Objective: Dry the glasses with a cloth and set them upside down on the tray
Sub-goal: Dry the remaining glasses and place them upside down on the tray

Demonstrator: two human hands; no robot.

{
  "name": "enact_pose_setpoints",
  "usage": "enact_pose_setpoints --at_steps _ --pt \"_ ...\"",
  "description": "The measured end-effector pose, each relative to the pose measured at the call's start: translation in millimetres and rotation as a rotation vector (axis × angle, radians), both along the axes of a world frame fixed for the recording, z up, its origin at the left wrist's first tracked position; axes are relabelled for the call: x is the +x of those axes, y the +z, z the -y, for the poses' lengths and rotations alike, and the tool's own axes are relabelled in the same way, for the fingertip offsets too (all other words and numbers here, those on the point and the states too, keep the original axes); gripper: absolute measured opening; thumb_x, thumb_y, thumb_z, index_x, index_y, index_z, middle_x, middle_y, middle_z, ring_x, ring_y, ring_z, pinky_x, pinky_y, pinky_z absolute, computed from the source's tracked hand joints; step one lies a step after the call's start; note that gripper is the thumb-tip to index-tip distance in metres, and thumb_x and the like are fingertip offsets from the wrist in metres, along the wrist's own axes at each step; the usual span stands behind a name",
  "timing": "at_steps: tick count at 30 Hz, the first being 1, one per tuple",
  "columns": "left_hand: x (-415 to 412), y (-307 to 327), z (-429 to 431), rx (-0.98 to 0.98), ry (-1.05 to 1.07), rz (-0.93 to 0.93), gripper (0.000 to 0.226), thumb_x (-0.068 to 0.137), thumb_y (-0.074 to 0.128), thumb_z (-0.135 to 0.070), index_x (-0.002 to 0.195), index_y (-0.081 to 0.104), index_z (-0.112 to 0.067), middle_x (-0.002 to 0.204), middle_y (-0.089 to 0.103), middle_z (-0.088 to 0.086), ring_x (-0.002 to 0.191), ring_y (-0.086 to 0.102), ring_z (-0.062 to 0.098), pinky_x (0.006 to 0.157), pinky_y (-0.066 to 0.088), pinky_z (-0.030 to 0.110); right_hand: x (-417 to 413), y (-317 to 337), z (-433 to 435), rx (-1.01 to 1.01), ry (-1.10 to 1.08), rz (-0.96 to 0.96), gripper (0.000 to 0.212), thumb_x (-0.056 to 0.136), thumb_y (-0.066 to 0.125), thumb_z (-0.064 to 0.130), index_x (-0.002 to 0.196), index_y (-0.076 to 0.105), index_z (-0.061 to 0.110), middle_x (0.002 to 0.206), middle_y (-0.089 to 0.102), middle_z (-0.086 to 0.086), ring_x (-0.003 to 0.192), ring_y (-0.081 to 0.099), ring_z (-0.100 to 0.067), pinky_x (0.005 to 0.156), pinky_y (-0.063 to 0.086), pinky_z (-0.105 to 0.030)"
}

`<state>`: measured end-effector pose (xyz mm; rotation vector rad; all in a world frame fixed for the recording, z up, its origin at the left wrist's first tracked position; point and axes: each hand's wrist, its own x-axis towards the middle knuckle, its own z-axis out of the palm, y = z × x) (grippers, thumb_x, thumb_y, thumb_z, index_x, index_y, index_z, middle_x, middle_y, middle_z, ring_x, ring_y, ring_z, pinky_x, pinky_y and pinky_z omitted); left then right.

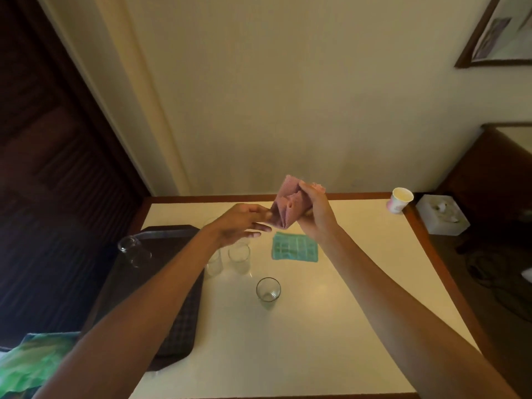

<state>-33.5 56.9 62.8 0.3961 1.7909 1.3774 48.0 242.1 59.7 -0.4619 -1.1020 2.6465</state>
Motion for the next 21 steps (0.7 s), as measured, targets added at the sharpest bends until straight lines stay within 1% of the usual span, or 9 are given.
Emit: enact_pose_setpoints --at_steps 3,5,7,9,11,13,15,17,21 --pt "-10 15 -2 0.026 0.08 -0.007 0.015 0.104 0.062 -0.026 0.113 0.065 -0.015 0.104 0.074 0.004 0.091 0.072 0.017 0.08 0.051 0.031 -10 3 -7 0.139 0.071 -0.014 0.013 0.1 0.057 0.014 0.092 0.063 0.006 0.083 0.067 -0.009 0.082 0.065 -0.021 0.073 0.055 -0.03" --pt "-17 24 -5 0.061 0.151 0.003 0.008 0.104 0.06 -0.026 0.105 0.062 -0.019 0.1 0.07 0.003 0.088 0.068 0.017 0.082 0.05 0.035 -13 6 -10 0.241 0.107 0.044 0.018 0.098 0.061 0.016 0.101 0.066 0.0 0.093 0.071 -0.014 0.09 0.067 -0.028 0.074 0.056 -0.031" --pt "-22 33 -9 0.107 0.218 0.001 0.01 0.104 0.06 -0.028 0.096 0.058 -0.022 0.098 0.065 0.003 0.09 0.062 0.019 0.083 0.05 0.038 -16 8 -12 0.324 0.146 0.091 0.046 0.086 0.077 0.025 0.117 0.064 -0.008 0.117 0.067 -0.026 0.109 0.064 -0.04 0.089 0.053 -0.04" --pt "-24 41 -13 0.136 0.264 -0.023 0.016 0.105 0.058 -0.033 0.091 0.054 -0.025 0.091 0.063 0.001 0.085 0.06 0.019 0.082 0.049 0.038 -18 14 -14 0.376 0.126 0.15 0.06 0.075 0.086 0.027 0.116 0.064 -0.01 0.118 0.065 -0.029 0.104 0.065 -0.04 0.086 0.054 -0.04" --pt "-24 48 -16 0.126 0.283 -0.065 0.02 0.106 0.054 -0.038 0.091 0.051 -0.025 0.086 0.064 0.0 0.078 0.06 0.018 0.078 0.048 0.035 -23 22 -13 0.44 0.091 0.201 0.032 0.082 0.079 0.024 0.101 0.067 0.001 0.102 0.068 -0.019 0.092 0.066 -0.032 0.077 0.055 -0.039" --pt "-25 52 -17 0.085 0.258 -0.116 0.021 0.108 0.05 -0.041 0.097 0.052 -0.024 0.095 0.065 0.002 0.084 0.061 0.021 0.079 0.05 0.038 -30 28 -12 0.568 0.041 0.239 0.014 0.088 0.076 0.026 0.09 0.067 0.015 0.099 0.069 -0.011 0.096 0.064 -0.031 0.082 0.054 -0.045" --pt "-27 58 -16 0.036 0.206 -0.161 0.021 0.109 0.045 -0.04 0.107 0.051 -0.021 0.104 0.063 0.004 0.091 0.062 0.023 0.082 0.053 0.041 -34 34 -11 0.71 0.018 0.258 0.012 0.091 0.072 0.032 0.089 0.066 0.021 0.102 0.067 -0.007 0.103 0.062 -0.032 0.087 0.051 -0.047" --pt "-30 64 -12 0.023 0.149 -0.172 0.02 0.108 0.052 -0.033 0.12 0.048 -0.017 0.112 0.063 0.006 0.096 0.065 0.025 0.083 0.058 0.041 -36 39 -10 0.757 0.013 0.257 0.014 0.094 0.069 0.033 0.096 0.065 0.02 0.105 0.065 -0.006 0.101 0.06 -0.028 0.082 0.047 -0.04" --pt "-37 69 -4 0.096 0.136 -0.099 0.061 0.092 0.071 0.002 0.137 0.036 -0.022 0.126 0.064 0.02 0.103 0.068 0.028 0.075 0.061 0.035 -36 44 -13 0.733 -0.045 0.262 0.012 0.093 0.07 0.034 0.091 0.063 0.025 0.097 0.066 -0.003 0.09 0.062 -0.024 0.072 0.048 -0.036"
